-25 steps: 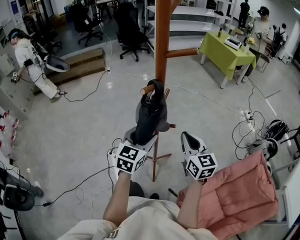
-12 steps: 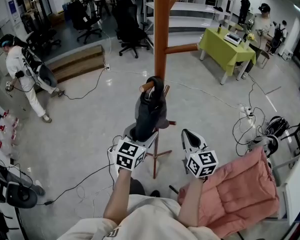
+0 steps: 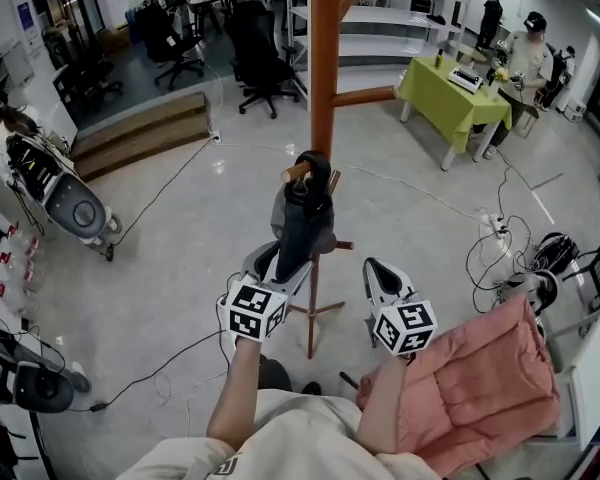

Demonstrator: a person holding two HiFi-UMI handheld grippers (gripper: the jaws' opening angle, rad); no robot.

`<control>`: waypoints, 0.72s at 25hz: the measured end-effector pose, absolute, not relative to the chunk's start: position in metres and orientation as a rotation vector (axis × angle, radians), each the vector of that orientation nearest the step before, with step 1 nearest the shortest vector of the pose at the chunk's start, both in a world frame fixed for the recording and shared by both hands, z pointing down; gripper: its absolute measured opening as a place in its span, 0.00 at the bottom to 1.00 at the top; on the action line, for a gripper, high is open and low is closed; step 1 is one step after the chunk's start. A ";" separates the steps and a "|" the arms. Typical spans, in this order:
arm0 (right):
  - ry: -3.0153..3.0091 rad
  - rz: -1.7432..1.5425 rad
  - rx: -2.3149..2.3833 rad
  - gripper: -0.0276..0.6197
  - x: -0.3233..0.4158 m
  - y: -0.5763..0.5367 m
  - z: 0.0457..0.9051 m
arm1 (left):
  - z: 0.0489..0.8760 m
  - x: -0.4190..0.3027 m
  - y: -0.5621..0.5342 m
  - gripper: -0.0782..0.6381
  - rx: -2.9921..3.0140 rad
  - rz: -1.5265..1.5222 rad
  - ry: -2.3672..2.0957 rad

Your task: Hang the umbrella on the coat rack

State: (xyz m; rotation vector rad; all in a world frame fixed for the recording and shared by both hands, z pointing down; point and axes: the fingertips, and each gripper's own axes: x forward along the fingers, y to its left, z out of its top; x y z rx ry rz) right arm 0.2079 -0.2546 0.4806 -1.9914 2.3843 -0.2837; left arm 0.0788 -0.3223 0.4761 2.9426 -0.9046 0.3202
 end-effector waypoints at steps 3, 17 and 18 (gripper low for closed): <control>2.397 -0.286 -1.980 0.05 0.207 -0.255 0.480 | 0.474 0.078 -0.321 0.52 2.940 0.319 -0.917; 2.465 -0.308 -1.916 0.05 0.186 -0.254 0.489 | 0.478 0.054 -0.309 0.52 2.903 0.295 -0.988; 2.473 -0.309 -1.908 0.05 0.184 -0.253 0.489 | 0.479 0.052 -0.307 0.52 2.899 0.296 -0.997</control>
